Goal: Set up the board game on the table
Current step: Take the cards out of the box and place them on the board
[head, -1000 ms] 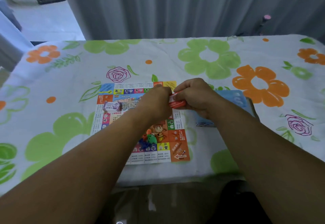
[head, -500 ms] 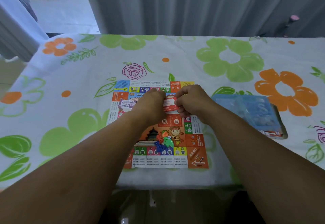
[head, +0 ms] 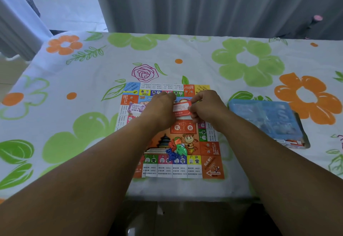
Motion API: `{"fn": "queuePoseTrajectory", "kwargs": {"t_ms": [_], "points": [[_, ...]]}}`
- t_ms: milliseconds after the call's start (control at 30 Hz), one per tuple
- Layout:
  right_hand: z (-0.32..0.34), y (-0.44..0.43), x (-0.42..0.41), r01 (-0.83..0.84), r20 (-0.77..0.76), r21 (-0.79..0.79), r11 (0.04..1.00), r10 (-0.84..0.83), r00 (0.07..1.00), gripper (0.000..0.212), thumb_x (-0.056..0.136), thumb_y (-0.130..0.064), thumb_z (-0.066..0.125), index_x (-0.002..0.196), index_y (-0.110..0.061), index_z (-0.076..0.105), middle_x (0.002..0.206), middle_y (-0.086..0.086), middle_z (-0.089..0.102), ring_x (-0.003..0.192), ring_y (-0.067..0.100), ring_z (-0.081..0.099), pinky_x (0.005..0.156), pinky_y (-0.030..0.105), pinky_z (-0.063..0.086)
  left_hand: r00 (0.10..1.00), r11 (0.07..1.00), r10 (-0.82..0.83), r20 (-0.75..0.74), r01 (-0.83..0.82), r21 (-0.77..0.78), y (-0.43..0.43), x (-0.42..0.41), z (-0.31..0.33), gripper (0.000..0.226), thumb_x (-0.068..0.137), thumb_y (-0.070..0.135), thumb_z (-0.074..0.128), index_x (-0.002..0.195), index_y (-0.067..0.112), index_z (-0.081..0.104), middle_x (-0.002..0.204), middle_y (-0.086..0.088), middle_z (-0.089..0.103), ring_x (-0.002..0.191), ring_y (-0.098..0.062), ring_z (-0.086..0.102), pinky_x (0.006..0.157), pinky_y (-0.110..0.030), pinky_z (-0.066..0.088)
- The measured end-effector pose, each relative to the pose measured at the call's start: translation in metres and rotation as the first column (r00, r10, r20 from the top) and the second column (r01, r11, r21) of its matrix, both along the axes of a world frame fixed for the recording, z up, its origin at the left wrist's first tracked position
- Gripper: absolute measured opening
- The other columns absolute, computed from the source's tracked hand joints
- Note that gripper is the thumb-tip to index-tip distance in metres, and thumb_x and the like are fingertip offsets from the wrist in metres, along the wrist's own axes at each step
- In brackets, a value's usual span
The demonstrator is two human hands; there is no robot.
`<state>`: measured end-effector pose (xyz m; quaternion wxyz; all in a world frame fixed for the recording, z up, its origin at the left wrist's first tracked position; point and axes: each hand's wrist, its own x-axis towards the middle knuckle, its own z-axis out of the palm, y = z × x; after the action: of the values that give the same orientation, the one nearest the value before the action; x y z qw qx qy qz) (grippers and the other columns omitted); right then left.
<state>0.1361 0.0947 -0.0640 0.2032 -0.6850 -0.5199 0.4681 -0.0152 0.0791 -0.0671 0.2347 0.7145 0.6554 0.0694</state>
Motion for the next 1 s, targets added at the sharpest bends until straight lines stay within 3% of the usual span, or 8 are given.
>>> {"fn": "queuePoseTrajectory", "kwargs": {"t_ms": [200,500,667,800,867,1000], "points": [[-0.002,0.0,0.003,0.015,0.048,0.007,1.0,-0.015,0.999,0.004,0.089,-0.004,0.065,0.087,-0.001,0.065,0.072,0.015,0.07,0.064,0.028,0.069,0.075,0.053,0.062,1.0,1.0,0.002,0.004,-0.002,-0.011,0.0,0.001,0.001,0.043,0.087,0.014,0.072,0.127,0.015,0.055,0.124,-0.008,0.061,0.113,-0.027,0.058,0.095,-0.045,0.054],[0.007,-0.002,0.013,0.012,0.049,0.026,1.0,-0.014,0.999,0.007,0.091,-0.009,0.063,0.089,-0.003,0.064,0.077,0.019,0.073,0.065,0.031,0.072,0.074,0.052,0.062,0.993,0.998,-0.063,-0.097,0.066,0.026,-0.003,0.009,0.016,0.064,0.088,0.023,0.072,0.144,0.013,0.043,0.139,-0.011,0.05,0.131,-0.029,0.043,0.106,-0.042,0.042],[0.018,-0.007,0.029,0.015,0.03,0.088,0.996,-0.017,0.999,0.006,0.087,-0.006,0.064,0.082,-0.002,0.064,0.071,0.017,0.07,0.068,0.033,0.073,0.072,0.053,0.062,0.988,0.988,-0.111,-0.104,0.121,0.093,-0.005,0.038,0.03,0.061,0.089,0.019,0.069,0.143,0.011,0.042,0.138,-0.012,0.048,0.13,-0.029,0.04,0.101,-0.039,0.041],[0.035,-0.013,0.052,0.072,-0.086,0.084,0.994,-0.064,0.994,0.005,0.089,0.0,0.063,0.091,0.005,0.063,0.081,0.021,0.062,0.058,0.024,0.064,0.056,0.035,0.06,0.979,0.973,-0.185,-0.088,0.195,0.124,-0.015,0.073,0.043,0.055,0.088,0.016,0.066,0.138,0.008,0.044,0.134,-0.014,0.048,0.128,-0.031,0.041,0.098,-0.037,0.039],[0.042,-0.014,0.065,0.12,-0.112,0.087,0.989,-0.11,0.988,0.018,0.089,0.0,0.061,0.102,0.012,0.061,0.084,0.021,0.061,0.056,0.023,0.062,0.052,0.032,0.058,0.976,0.966,-0.212,-0.052,0.217,0.14,-0.022,0.092,0.048,0.05,0.089,0.018,0.066,0.134,0.009,0.045,0.13,-0.013,0.048,0.124,-0.031,0.045,0.093,-0.036,0.04],[0.045,-0.016,0.104,0.176,-0.045,0.117,0.978,-0.171,0.984,0.022,0.088,-0.001,0.062,0.103,0.014,0.062,0.083,0.019,0.06,0.06,0.024,0.061,0.052,0.029,0.054,0.988,0.985,-0.154,0.027,0.151,0.084,-0.029,0.124,0.048,0.044,0.09,0.018,0.065,0.126,0.007,0.044,0.123,-0.013,0.05,0.113,-0.032,0.053,0.077,-0.033,0.037]]}}
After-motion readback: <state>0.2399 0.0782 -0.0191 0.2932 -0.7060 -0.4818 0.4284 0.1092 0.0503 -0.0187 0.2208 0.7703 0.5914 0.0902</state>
